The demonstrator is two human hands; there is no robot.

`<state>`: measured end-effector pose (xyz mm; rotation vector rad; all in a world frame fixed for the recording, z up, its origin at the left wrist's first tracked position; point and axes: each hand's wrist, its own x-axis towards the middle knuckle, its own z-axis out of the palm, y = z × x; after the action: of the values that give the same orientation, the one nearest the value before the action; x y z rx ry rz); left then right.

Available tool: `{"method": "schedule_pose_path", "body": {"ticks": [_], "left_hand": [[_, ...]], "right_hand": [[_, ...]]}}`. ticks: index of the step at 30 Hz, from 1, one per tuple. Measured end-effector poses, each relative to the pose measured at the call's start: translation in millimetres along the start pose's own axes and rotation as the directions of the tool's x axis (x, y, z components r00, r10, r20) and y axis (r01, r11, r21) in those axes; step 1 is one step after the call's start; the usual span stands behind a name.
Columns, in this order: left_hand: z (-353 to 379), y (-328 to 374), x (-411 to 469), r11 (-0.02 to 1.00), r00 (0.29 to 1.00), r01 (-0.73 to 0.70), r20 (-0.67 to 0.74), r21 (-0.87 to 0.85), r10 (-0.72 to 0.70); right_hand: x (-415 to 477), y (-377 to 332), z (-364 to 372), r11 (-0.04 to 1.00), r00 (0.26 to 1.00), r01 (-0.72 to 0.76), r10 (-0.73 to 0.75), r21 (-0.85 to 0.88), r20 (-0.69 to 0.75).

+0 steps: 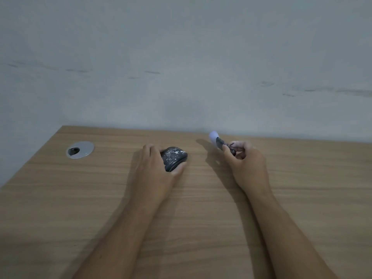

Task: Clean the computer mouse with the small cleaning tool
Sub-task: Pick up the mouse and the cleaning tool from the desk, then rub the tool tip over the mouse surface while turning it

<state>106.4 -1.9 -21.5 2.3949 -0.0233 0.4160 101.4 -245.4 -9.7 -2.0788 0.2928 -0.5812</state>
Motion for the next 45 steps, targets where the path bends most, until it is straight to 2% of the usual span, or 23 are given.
{"method": "schedule_pose_path", "body": {"ticks": [4, 8, 13, 21, 28, 34, 38, 42, 45], "left_hand": [[-2.8, -7.0, -4.4, 1.0, 1.0, 0.029, -0.004, 0.002, -0.029], [-3.9, -13.6, -3.1, 0.997, 1.0, 0.024, -0.004, -0.073, -0.025], [-4.5, -13.3, -1.4, 0.993, 1.0, 0.01, -0.001, -0.119, -0.01], [-4.7, -11.5, 13.5, 0.987, 0.999, -0.037, -0.008, -0.159, 0.036], [-2.7, -8.5, 43.5, 0.98, 0.999, -0.036, 0.001, -0.194, 0.037], [8.6, -13.7, 60.4, 0.981, 0.999, 0.027, -0.026, -0.192, -0.033], [14.3, -14.6, 70.4, 0.984, 0.999, 0.029, -0.026, -0.175, -0.034], [15.2, -14.7, 69.4, 0.978, 0.999, 0.022, -0.039, -0.208, -0.03], [14.5, -13.3, 69.9, 0.974, 0.999, 0.004, -0.039, -0.226, -0.013]], "right_hand": [[1.4, 2.9, 2.1, 1.0, 0.999, 0.027, -0.027, -0.005, 0.047], [0.4, 1.9, 3.9, 0.998, 0.995, 0.058, -0.058, 0.003, 0.079], [-2.3, 2.0, 2.6, 0.995, 0.998, 0.029, -0.034, 0.091, 0.055], [-0.8, 2.3, 6.7, 0.99, 0.996, 0.004, -0.015, 0.138, 0.083], [14.0, -4.1, 15.2, 0.996, 0.997, 0.068, -0.066, 0.065, -0.036], [20.3, -29.7, 55.3, 0.968, 0.962, 0.245, -0.236, 0.055, -0.134], [24.5, -34.5, 70.1, 0.932, 0.928, 0.362, -0.361, -0.008, -0.09], [32.4, -24.4, 75.6, 0.937, 0.938, 0.344, -0.345, -0.068, -0.011], [35.6, -21.3, 73.5, 0.947, 0.95, 0.306, -0.31, -0.095, -0.035]]}}
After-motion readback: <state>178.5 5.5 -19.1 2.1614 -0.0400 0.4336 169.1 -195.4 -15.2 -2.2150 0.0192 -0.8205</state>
